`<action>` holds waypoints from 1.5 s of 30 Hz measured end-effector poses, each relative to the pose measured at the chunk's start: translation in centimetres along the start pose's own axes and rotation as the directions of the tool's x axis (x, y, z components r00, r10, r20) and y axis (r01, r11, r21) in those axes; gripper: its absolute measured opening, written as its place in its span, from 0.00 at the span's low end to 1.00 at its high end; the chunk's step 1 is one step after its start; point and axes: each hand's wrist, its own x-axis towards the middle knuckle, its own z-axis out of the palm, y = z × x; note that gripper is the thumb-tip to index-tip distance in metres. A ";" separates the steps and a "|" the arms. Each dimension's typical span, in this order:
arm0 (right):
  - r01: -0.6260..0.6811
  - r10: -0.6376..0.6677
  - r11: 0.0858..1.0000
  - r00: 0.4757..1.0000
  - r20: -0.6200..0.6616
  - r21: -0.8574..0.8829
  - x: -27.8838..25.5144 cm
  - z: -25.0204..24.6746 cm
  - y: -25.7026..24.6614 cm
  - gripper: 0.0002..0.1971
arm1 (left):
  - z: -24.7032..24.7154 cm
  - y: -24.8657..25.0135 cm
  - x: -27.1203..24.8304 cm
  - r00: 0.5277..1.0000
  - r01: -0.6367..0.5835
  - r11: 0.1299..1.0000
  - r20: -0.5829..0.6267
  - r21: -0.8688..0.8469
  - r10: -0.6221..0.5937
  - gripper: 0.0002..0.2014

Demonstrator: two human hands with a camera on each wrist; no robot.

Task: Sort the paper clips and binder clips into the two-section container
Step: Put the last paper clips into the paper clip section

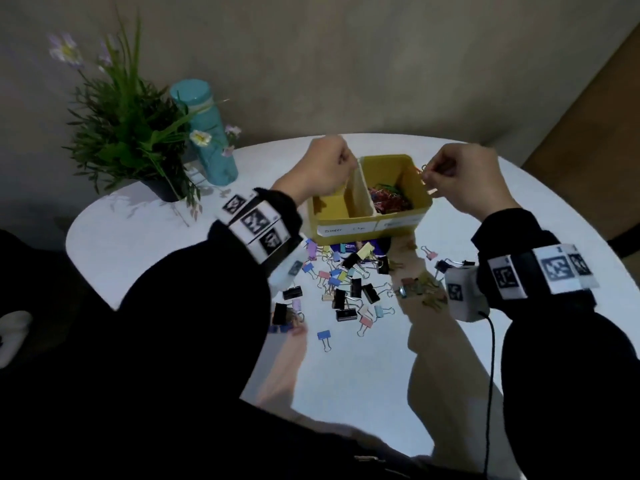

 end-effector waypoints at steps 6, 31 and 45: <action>-0.055 0.053 0.998 0.996 -0.068 -0.032 1.7 0.4 1.4 0.14 | 5.1 3.6 6.4 0.999 0.013 0.997 0.045 -0.070 -0.010 0.14; 0.300 -0.155 0.939 0.805 0.573 -0.168 -8.8 8.3 2.3 0.22 | 1.4 -9.1 -10.0 0.978 0.197 0.972 0.046 0.127 -0.204 0.11; 0.300 -0.098 0.907 0.833 0.545 -0.295 -10.6 6.6 5.0 0.23 | 5.5 -9.6 -9.7 0.951 0.153 0.930 0.206 0.334 -0.230 0.19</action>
